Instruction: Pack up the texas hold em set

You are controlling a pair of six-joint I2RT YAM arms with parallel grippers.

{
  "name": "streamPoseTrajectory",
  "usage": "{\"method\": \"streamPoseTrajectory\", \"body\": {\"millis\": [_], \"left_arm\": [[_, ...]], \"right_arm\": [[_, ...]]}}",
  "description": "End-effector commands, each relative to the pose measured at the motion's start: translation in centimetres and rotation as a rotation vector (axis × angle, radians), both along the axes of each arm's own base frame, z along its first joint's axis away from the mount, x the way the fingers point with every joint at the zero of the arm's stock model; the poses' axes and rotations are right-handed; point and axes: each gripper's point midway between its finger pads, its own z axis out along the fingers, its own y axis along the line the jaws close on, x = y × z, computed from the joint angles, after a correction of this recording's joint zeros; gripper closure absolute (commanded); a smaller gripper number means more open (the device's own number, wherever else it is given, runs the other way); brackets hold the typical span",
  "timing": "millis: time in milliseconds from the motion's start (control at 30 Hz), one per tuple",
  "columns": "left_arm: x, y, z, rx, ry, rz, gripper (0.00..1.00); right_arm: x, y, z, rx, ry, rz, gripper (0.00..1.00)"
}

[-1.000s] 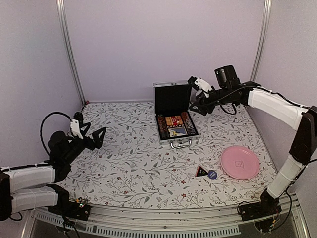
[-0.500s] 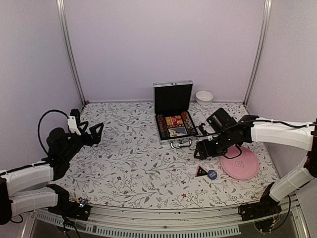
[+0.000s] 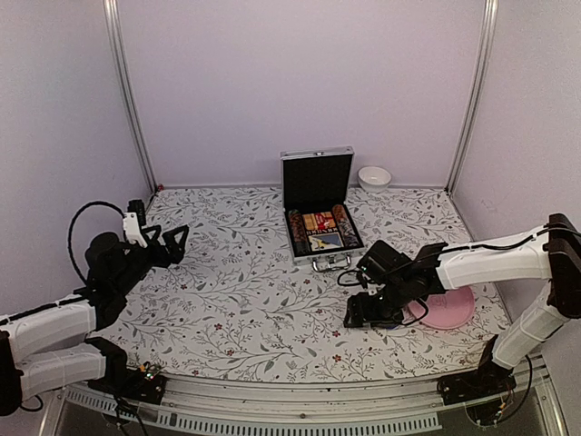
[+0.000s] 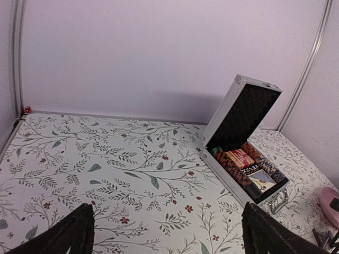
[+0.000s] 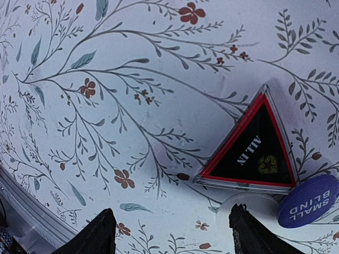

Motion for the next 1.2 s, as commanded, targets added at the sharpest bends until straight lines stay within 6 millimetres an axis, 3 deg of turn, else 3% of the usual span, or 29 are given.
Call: {"method": "streamPoseTrajectory", "body": {"millis": [0,167,367,600,767,1167], "left_arm": [[-0.1,0.4,0.7,0.008,-0.009,0.019,0.03],[-0.3,0.6,0.6,0.013,-0.011,0.022,0.03],[-0.4,0.5,0.9,0.012,-0.019,0.018,0.03],[-0.5,0.5,1.0,0.012,-0.023,0.018,0.03],[-0.5,0.5,1.0,0.013,-0.022,0.017,0.03],[-0.6,0.6,0.9,0.015,-0.022,0.019,0.03]], "right_arm": [[-0.2,-0.3,-0.8,-0.004,0.012,-0.051,0.25],[0.5,-1.2,-1.8,-0.063,-0.013,-0.08,0.25],[1.3,-1.6,-1.6,-0.089,-0.044,-0.114,0.25],[2.1,-3.7,-1.1,-0.193,-0.103,-0.145,0.2],[2.2,-4.7,-1.8,-0.252,-0.105,-0.152,0.18],[3.6,-3.6,-1.8,-0.293,-0.128,-0.136,0.16]]}}
